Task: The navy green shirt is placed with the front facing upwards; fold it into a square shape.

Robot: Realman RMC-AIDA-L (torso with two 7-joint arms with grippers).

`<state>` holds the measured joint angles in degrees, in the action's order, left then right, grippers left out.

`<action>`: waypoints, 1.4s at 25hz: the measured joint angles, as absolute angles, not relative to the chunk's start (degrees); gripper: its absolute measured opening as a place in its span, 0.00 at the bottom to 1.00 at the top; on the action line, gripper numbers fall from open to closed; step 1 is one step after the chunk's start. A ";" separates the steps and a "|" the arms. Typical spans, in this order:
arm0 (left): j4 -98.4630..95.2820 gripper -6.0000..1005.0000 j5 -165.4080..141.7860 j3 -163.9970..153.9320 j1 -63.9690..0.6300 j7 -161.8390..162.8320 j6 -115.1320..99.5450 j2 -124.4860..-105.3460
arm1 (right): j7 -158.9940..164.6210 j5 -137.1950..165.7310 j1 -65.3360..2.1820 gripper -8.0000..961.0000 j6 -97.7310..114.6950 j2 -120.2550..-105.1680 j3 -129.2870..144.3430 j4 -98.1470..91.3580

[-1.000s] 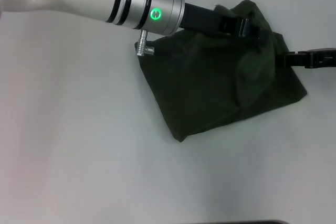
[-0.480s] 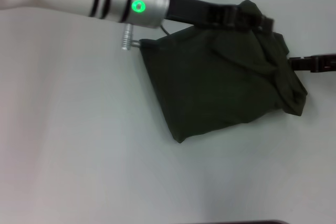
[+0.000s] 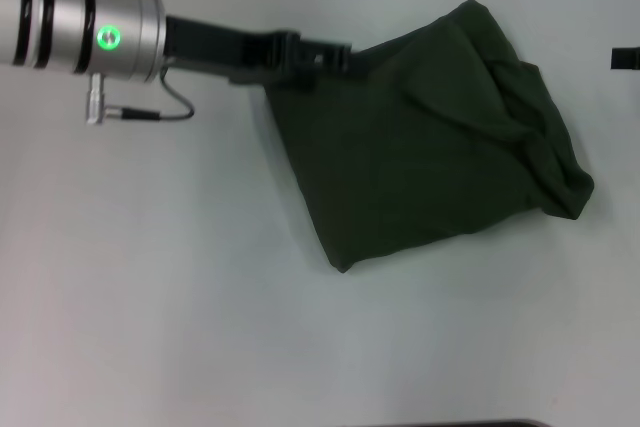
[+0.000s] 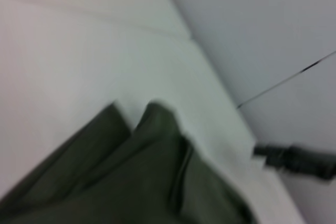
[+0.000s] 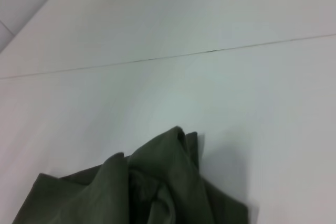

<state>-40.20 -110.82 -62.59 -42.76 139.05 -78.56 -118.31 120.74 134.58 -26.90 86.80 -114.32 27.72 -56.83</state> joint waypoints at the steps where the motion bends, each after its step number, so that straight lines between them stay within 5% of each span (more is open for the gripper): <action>1: -40.12 0.87 -112.04 -62.61 -42.51 139.74 -79.23 -118.16 | 121.40 134.78 -27.26 0.55 87.10 -113.88 28.02 -57.12; 9: -40.75 0.92 -117.88 -62.51 -40.05 140.43 -83.00 -119.01 | 127.45 135.69 -32.56 0.55 93.05 -112.85 32.71 -57.39; 20: -43.51 0.92 -124.16 -62.22 -38.32 146.31 -87.89 -118.59 | 135.02 143.84 -39.65 0.55 93.41 -114.21 39.50 -57.32; 35: -35.29 0.91 -123.66 -61.52 -41.14 151.32 -76.40 -122.17 | 135.22 143.88 -39.74 0.55 93.39 -114.05 39.61 -57.96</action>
